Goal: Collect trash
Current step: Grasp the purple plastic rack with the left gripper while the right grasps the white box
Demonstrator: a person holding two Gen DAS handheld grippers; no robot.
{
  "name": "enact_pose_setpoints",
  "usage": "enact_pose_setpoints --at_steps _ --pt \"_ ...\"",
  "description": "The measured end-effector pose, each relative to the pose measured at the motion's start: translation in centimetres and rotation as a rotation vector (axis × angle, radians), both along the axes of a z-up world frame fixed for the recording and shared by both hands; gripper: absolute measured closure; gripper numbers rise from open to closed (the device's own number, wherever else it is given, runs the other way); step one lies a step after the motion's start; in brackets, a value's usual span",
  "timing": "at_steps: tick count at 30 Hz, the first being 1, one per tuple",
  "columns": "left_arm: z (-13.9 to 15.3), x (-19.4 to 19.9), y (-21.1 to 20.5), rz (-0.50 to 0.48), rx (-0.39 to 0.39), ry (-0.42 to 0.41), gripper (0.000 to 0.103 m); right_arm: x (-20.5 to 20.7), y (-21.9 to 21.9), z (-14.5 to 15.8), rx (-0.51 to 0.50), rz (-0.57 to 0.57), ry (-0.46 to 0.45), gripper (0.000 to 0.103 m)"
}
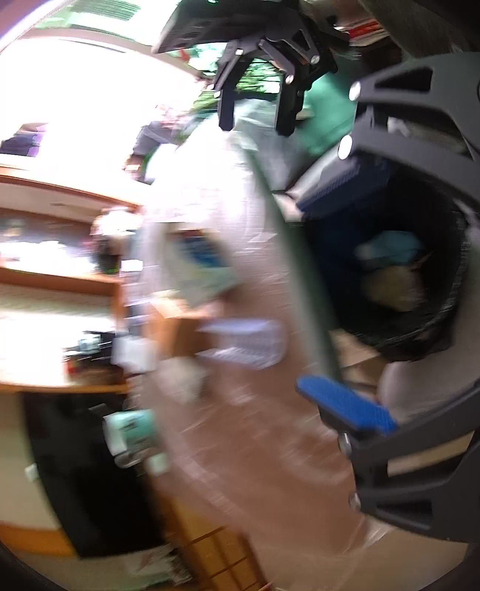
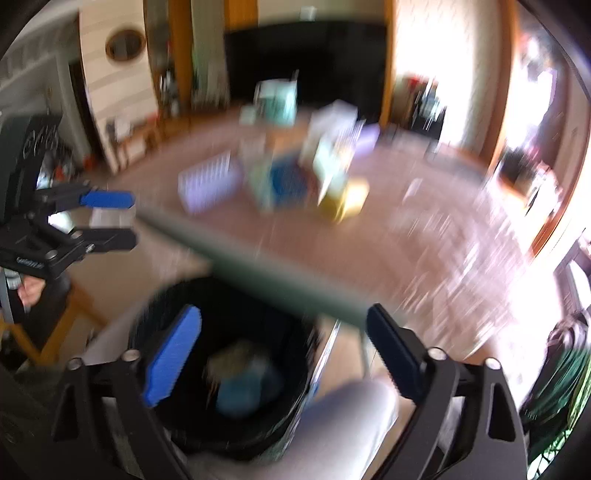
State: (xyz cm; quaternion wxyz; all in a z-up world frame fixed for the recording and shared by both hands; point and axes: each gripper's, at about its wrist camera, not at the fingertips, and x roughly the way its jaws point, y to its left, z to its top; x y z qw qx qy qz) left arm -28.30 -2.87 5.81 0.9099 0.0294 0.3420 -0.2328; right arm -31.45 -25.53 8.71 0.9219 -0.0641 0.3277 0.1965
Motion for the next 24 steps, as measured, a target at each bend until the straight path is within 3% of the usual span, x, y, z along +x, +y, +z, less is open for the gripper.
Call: enact_pose_setpoints --at_steps 3,5,8,15,24 --pt "2.2 -0.1 1.4 0.049 -0.119 -0.134 0.001 -0.1 -0.9 2.5 0.033 -0.007 -0.156 0.004" --pt "2.5 1.4 1.2 0.071 -0.12 -0.106 0.001 0.7 -0.5 3.1 0.016 0.004 -0.181 0.004" --pt "1.6 3.9 1.0 0.031 -0.136 -0.007 0.001 1.6 0.5 2.9 -0.053 0.049 -0.198 0.004" --pt "-0.9 7.8 0.1 0.003 -0.084 0.149 0.002 6.9 2.6 1.1 -0.14 0.166 -0.129 0.004" --pt "-3.6 10.1 -1.0 0.006 -0.025 0.196 0.002 12.7 4.9 -1.4 -0.162 0.267 -0.046 0.004"
